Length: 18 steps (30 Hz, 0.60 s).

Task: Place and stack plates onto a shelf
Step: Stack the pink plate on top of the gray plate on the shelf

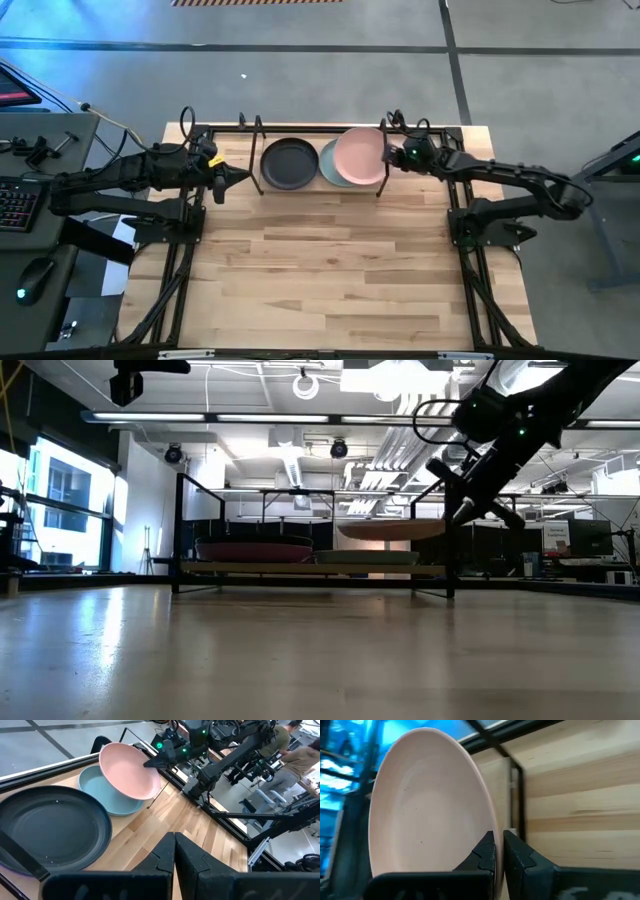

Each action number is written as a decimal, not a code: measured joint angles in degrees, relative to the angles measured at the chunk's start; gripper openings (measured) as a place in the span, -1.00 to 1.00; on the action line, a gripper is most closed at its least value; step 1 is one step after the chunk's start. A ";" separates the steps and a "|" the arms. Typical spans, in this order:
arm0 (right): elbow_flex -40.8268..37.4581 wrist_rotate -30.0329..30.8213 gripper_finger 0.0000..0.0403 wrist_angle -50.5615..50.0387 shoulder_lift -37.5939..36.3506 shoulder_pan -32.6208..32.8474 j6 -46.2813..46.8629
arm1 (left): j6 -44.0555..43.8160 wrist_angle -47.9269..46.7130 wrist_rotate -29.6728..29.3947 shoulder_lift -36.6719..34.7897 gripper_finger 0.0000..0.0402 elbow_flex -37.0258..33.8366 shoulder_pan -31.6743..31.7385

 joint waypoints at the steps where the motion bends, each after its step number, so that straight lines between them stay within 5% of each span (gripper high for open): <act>1: 0.00 -0.51 -1.00 1.02 0.25 0.00 0.01 | 0.02 0.00 0.00 0.00 -1.00 0.00 0.00; 11: 0.00 -4.01 -0.96 2.84 2.63 0.00 1.50 | 0.04 0.00 -0.01 0.00 -1.00 0.00 0.00; 18: -0.01 -6.51 -0.40 5.00 3.40 0.14 1.58 | 0.03 0.00 -0.02 0.00 -1.00 0.00 0.00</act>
